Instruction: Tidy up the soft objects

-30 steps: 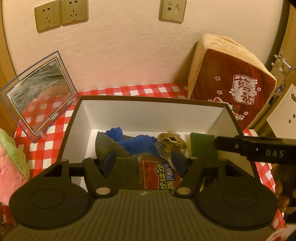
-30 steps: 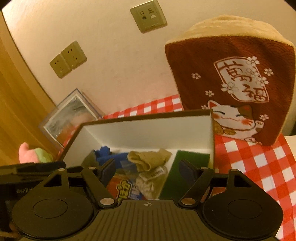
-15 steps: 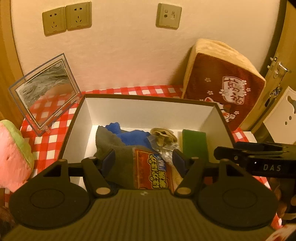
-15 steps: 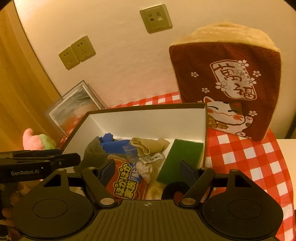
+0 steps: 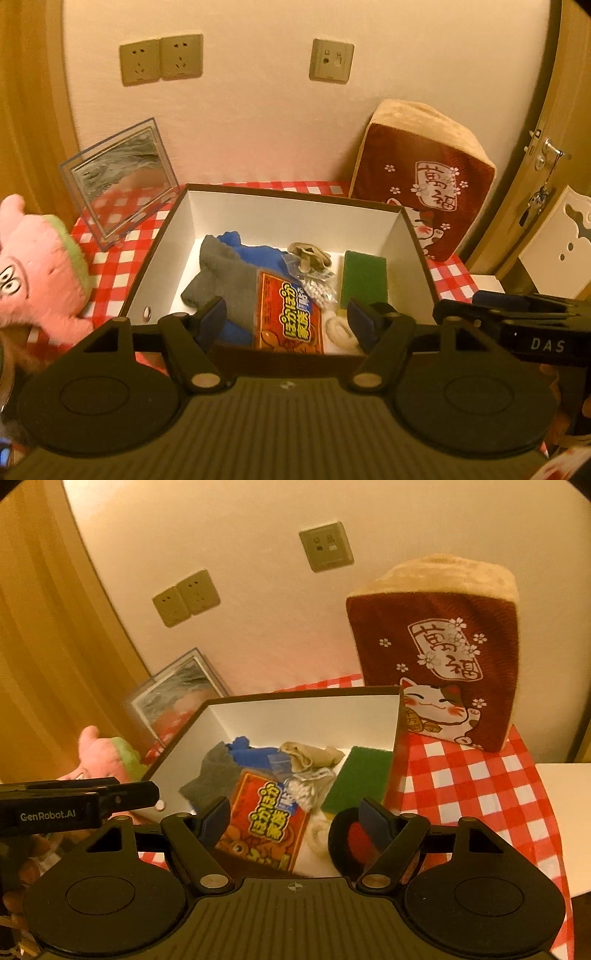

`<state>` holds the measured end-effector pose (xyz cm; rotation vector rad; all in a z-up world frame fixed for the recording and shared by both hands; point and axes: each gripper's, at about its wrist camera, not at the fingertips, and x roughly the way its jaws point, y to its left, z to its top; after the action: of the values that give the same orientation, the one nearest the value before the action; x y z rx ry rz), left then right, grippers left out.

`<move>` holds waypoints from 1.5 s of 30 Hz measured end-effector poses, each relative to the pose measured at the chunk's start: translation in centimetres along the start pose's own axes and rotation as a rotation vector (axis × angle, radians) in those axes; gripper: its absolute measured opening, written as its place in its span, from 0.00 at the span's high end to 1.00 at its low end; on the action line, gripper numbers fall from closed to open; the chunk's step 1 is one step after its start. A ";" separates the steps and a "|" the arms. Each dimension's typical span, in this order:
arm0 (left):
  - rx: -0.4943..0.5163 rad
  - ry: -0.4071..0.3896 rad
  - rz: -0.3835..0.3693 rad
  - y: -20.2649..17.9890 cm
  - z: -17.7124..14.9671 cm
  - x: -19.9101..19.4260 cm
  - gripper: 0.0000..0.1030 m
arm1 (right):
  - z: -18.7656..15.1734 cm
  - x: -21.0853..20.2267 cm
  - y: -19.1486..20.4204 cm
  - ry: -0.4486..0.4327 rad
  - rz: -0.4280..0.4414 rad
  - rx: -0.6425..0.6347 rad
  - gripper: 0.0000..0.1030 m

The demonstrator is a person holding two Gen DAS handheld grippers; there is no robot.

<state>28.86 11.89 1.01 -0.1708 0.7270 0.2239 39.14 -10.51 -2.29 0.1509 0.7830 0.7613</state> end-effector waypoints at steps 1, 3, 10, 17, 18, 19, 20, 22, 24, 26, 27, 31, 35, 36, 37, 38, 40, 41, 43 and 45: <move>-0.001 -0.007 0.006 -0.2 -0.4 -0.7 0.30 | -0.2 -0.6 0.1 -0.005 0.005 -0.004 0.26; -0.008 -0.020 0.016 -0.6 -1.1 -2.0 0.29 | -0.7 -1.9 0.3 -0.014 0.014 -0.011 0.26; -0.023 -0.056 0.048 -2.3 -3.9 -6.3 0.25 | -2.4 -6.1 0.7 -0.027 0.045 -0.055 0.26; -0.009 -0.068 0.108 -4.1 -7.4 -10.1 0.20 | -5.1 -8.9 1.4 0.002 0.053 -0.129 0.25; -0.005 -0.071 0.116 -4.4 -7.9 -10.6 0.19 | -5.6 -9.3 1.5 0.008 0.057 -0.139 0.25; -0.002 -0.072 0.118 -4.7 -8.3 -11.0 0.19 | -6.1 -9.5 1.6 0.014 0.059 -0.147 0.25; -0.002 -0.071 0.114 -4.8 -8.6 -11.4 0.19 | -6.5 -9.8 1.8 0.020 0.060 -0.154 0.25; -0.012 -0.069 0.104 -4.9 -9.2 -12.2 0.19 | -7.5 -10.4 2.1 0.027 0.060 -0.163 0.25; -0.022 -0.074 0.107 -4.9 -9.8 -13.0 0.19 | -8.4 -10.9 2.4 0.032 0.059 -0.169 0.25; -0.028 -0.077 0.107 -4.8 -10.4 -13.7 0.19 | -9.2 -11.2 2.6 0.042 0.061 -0.167 0.25; -0.030 -0.074 0.108 -4.6 -10.7 -14.0 0.19 | -9.5 -11.4 2.7 0.050 0.064 -0.162 0.25; -0.016 -0.064 0.124 -4.1 -12.1 -15.2 0.19 | -10.7 -12.2 3.0 0.050 0.063 -0.133 0.25; -0.004 -0.052 0.142 -3.4 -13.5 -16.1 0.19 | -11.7 -12.9 3.3 0.063 0.073 -0.069 0.25; -0.004 -0.041 0.137 -3.3 -13.7 -16.2 0.19 | -11.9 -13.1 3.5 0.063 0.064 -0.057 0.25; -0.005 -0.030 0.126 -3.0 -14.0 -16.4 0.19 | -12.2 -13.4 3.7 0.061 0.049 -0.051 0.25; -0.005 -0.018 0.111 -2.8 -14.4 -16.7 0.19 | -12.5 -13.8 4.1 0.057 0.034 -0.048 0.25; 0.001 -0.005 0.089 -2.6 -15.0 -17.1 0.19 | -13.1 -14.8 4.8 0.043 0.013 -0.038 0.25; 0.009 0.001 0.081 -2.5 -15.3 -17.4 0.19 | -13.5 -15.2 5.1 0.043 0.008 -0.032 0.25; 0.028 0.008 0.073 -2.4 -16.0 -17.9 0.20 | -14.2 -15.8 5.8 0.051 -0.007 -0.021 0.25; 0.042 0.009 0.063 -2.3 -16.7 -18.5 0.20 | -15.0 -16.4 6.4 0.054 -0.022 -0.012 0.25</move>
<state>5.43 3.19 1.38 -0.1096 0.7465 0.2677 17.70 -19.07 -0.96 0.1109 0.8293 0.7514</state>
